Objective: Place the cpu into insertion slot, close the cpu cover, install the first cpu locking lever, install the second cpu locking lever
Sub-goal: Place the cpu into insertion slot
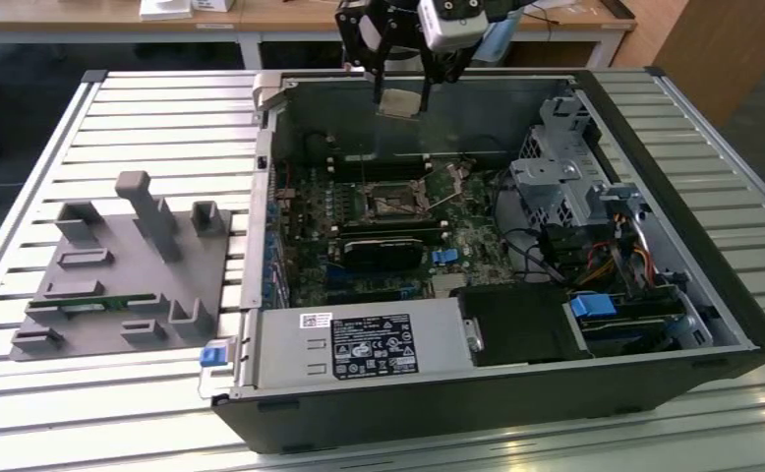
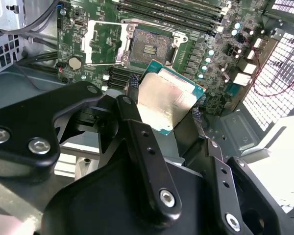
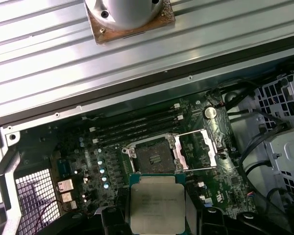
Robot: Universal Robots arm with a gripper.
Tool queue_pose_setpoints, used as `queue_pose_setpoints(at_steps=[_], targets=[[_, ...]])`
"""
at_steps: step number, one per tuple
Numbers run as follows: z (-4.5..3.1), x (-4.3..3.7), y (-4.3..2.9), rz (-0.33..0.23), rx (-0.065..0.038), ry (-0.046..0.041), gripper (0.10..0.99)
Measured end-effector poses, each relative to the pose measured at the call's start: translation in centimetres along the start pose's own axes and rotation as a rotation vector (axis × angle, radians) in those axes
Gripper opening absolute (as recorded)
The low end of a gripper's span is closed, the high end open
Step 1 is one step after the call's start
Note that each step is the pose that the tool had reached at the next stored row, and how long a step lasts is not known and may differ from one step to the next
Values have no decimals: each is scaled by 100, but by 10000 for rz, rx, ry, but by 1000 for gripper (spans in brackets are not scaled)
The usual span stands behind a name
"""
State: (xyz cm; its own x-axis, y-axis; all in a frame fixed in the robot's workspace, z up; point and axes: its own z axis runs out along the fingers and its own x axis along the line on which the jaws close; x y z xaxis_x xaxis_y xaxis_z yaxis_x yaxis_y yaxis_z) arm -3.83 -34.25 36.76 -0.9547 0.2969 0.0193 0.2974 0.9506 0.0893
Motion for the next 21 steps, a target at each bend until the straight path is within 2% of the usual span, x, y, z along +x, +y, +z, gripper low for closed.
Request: queue_pose_setpoints(at_steps=[12, 21], targets=[[2, 0, 0, 423, -7, -38, 537], [14, 0, -1, 1465, -25, -132, 537]])
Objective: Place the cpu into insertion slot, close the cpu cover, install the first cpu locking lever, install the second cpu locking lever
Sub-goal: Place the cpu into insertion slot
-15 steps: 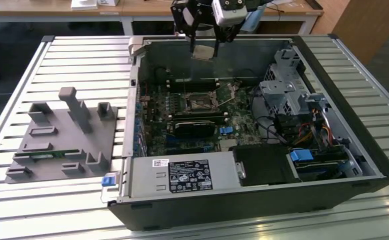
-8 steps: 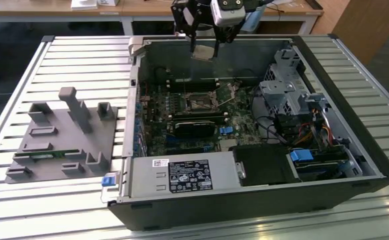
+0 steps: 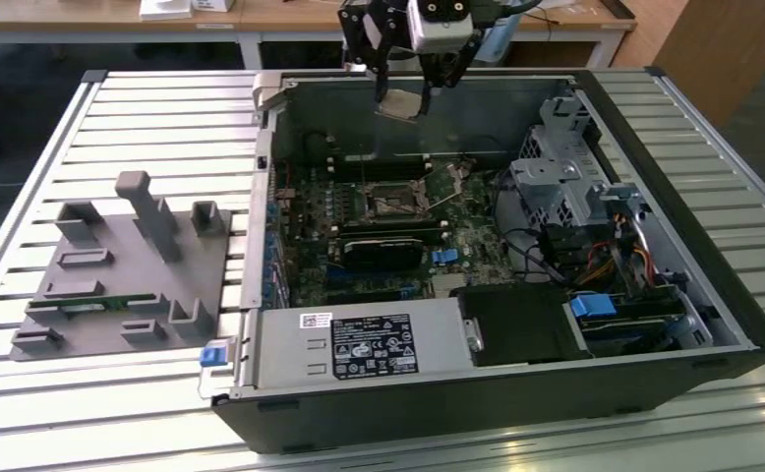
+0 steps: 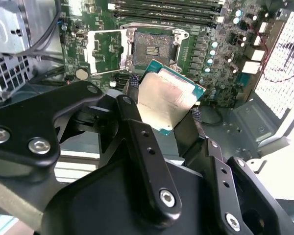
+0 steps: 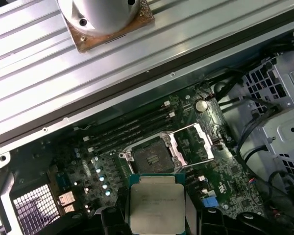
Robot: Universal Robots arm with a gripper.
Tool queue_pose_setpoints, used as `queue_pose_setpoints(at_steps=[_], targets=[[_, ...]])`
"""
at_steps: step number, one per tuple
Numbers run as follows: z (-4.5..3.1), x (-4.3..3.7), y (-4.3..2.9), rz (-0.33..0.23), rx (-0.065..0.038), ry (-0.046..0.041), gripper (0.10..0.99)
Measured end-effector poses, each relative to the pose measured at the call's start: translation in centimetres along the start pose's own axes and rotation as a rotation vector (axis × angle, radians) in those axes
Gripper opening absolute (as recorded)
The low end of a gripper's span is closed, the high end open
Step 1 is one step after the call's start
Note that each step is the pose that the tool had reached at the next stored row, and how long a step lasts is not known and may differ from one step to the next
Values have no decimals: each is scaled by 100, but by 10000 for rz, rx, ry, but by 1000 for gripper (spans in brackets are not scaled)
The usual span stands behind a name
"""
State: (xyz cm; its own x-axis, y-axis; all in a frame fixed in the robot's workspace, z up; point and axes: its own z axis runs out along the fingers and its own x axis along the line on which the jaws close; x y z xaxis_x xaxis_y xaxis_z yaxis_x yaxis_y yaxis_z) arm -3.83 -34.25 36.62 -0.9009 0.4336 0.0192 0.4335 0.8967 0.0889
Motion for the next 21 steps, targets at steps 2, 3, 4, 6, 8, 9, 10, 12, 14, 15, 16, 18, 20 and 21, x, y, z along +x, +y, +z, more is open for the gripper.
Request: queue_pose_setpoints(at_steps=[2, 3, 4, 6, 8, 9, 10, 12, 14, 15, 16, 18, 20, 21], targets=[[2, 0, 0, 219, -5, -19, 537], [3, 0, 0, 332, -7, -29, 537], [4, 0, 0, 432, -9, -39, 537], [5, 0, -1, 622, -13, -55, 537], [6, 0, -1, 804, -17, -72, 537], [6, 0, -1, 896, -19, -80, 537], [7, 0, -1, 988, -21, -88, 537], [7, 0, -1, 1153, -23, -103, 537], [8, 0, -1, 1313, -27, -117, 537], [8, 0, -1, 1391, -28, -124, 537], [9, 0, -1, 1469, -30, -131, 537], [9, 0, -1, 1626, -32, -145, 537], [10, 0, -1, 1778, -35, -159, 537], [10, 0, -1, 1855, -37, -165, 537]])
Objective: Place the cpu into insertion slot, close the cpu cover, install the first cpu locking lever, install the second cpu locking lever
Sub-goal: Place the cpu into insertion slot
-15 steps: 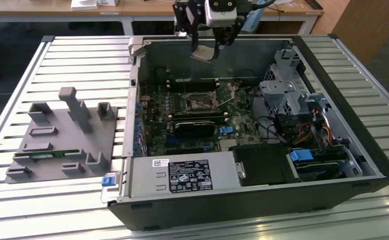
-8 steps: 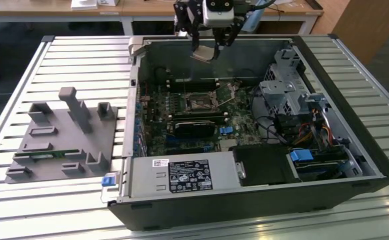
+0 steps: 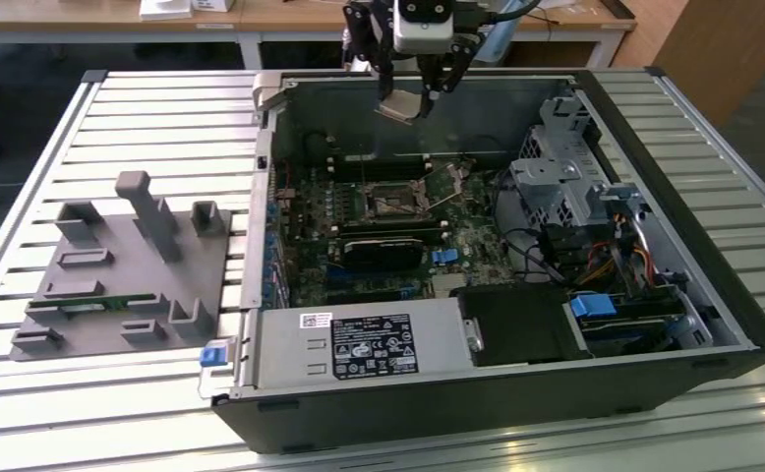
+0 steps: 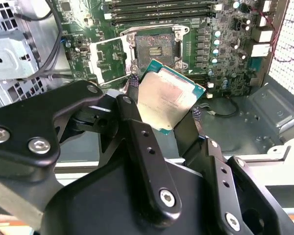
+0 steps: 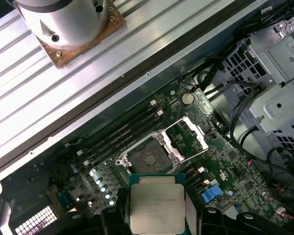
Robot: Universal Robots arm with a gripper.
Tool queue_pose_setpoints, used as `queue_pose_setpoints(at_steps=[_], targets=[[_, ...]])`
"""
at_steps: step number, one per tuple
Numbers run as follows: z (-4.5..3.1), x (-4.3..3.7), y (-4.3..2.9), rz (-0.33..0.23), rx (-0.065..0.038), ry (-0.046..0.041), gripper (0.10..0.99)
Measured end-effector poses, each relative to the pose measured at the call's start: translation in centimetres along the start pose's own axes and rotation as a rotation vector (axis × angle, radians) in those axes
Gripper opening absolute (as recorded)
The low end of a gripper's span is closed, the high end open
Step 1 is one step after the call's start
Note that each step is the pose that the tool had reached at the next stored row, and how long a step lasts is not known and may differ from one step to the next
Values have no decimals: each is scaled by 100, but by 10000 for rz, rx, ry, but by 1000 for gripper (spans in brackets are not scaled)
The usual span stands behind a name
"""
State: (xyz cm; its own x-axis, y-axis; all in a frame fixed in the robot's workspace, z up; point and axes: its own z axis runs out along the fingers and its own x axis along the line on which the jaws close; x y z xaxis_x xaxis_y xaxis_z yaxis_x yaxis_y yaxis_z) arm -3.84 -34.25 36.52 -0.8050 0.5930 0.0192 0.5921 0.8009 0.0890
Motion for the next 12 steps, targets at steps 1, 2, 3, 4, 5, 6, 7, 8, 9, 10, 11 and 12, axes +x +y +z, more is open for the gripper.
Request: queue_pose_setpoints(at_steps=[1, 2, 3, 4, 5, 6, 7, 8, 9, 10, 11, 12], targets=[[0, 0, 0, 69, -1, -7, 537], [1, 0, 0, 140, -3, -13, 537], [1, 0, 0, 213, -4, -19, 537], [1, 0, 0, 288, -5, -26, 537], [2, 0, 0, 359, -7, -32, 537], [2, 0, 0, 430, -9, -39, 537], [2, 0, 0, 498, -10, -45, 537], [3, 0, 0, 568, -11, -51, 537], [3, 0, 0, 635, -12, -57, 537], [3, 0, 0, 703, -14, -63, 537], [4, 0, 0, 767, -15, -69, 537], [4, 0, 0, 833, -16, -75, 537]])
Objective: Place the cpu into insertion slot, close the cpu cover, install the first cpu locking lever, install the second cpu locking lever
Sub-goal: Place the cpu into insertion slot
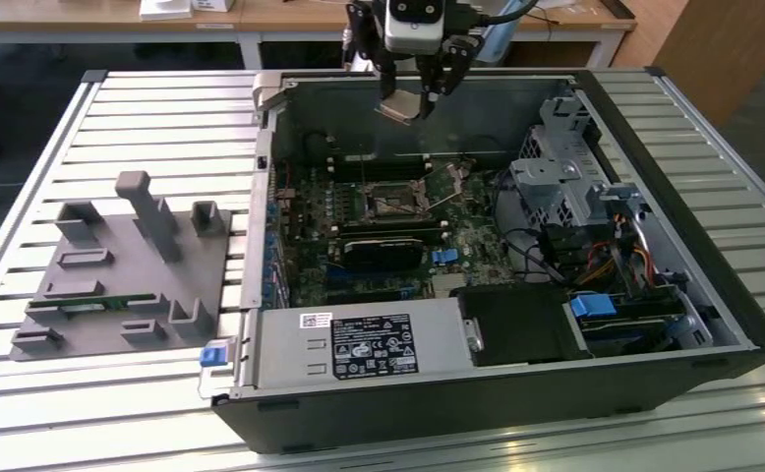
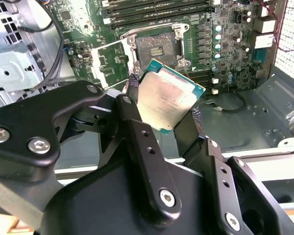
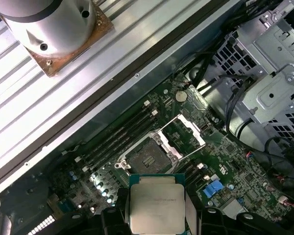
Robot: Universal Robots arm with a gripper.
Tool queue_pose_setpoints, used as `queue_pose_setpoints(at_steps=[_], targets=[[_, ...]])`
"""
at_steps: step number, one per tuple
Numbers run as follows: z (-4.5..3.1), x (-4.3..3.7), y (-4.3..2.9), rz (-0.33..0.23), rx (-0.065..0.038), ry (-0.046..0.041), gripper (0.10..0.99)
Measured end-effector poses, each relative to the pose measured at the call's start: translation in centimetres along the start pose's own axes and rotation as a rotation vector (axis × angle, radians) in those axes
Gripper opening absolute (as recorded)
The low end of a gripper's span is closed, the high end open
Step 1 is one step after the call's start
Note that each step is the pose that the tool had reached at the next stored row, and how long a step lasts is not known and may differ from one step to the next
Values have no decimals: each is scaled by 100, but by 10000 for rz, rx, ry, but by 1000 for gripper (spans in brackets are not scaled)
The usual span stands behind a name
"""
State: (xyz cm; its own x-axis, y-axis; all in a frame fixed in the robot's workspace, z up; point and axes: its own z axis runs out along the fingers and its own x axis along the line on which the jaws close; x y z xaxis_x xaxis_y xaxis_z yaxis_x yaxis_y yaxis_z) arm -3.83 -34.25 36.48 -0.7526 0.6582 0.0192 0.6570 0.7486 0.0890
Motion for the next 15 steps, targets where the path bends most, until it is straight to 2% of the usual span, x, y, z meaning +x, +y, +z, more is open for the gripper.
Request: queue_pose_setpoints(at_steps=[15], targets=[[3, 0, 0, 891, -17, -79, 537]])
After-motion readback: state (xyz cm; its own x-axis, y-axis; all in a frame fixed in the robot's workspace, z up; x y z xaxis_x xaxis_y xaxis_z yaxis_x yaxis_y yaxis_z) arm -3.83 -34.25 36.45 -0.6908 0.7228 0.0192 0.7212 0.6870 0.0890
